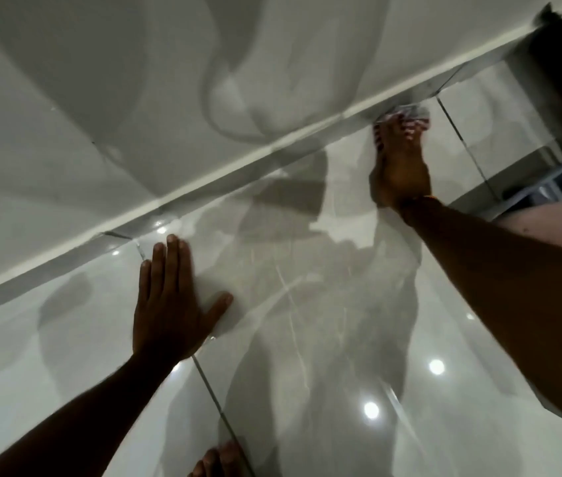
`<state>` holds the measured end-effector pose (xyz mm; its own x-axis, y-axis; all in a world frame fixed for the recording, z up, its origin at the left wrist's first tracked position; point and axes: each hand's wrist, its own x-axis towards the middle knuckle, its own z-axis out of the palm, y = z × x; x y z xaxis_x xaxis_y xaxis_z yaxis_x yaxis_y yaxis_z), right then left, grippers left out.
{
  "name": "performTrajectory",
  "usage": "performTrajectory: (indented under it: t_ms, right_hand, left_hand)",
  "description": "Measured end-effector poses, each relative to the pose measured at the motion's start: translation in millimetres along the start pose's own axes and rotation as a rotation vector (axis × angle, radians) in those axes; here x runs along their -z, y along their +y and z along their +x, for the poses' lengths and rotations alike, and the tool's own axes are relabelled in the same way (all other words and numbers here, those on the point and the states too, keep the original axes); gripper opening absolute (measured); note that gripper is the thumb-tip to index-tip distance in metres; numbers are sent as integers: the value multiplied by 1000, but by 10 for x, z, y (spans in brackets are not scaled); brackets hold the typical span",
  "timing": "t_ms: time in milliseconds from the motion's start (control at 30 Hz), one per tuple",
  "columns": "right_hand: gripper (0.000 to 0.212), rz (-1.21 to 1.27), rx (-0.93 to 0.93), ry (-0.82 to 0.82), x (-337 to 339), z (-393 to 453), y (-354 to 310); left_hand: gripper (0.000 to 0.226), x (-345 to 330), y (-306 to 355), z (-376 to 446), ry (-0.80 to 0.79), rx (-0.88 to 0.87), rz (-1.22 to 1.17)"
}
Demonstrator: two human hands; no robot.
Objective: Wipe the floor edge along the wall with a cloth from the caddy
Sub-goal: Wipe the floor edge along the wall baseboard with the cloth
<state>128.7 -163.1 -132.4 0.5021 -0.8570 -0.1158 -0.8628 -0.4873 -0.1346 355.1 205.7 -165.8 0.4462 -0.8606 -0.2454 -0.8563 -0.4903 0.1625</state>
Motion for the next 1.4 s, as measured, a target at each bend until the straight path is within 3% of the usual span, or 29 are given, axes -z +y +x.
performTrajectory:
  t_ms: [167,267,433,533,667,767,900,1267,1400]
  right_hand:
    - [69,32,-229,18,122,364,392]
    - [64,69,-254,105,89,451,474]
    - [63,103,-228,86,45,244,152]
    - [63,106,-92,93,-46,22,-221]
    - [58,313,31,142,-188,-443,-782]
    - [52,400,138,107,-259,-719,-1241]
    - [60,334,178,-54,-384,-1029,-1828]
    - [66,230,575,-186,-590,-1341,-2426]
    - [71,216,554,-199,-618,-1376,-2466]
  left_hand:
    - [116,-46,-17,27,13,5,16]
    - [116,-76,-32,49,40,-2,17]
    - [116,-82,-56,34,55,-25,27]
    - [116,-46,-28,19,51,-28,14]
    - [115,1,2,12,30,-30,4]
    - [114,33,4,15,2,-24,-13]
    - [112,65,-47,-10,-36,-37,-20]
    - [108,80,-141,-138,-35,-45,-29]
    - [111,98,-183,-194,-54,-11,-37]
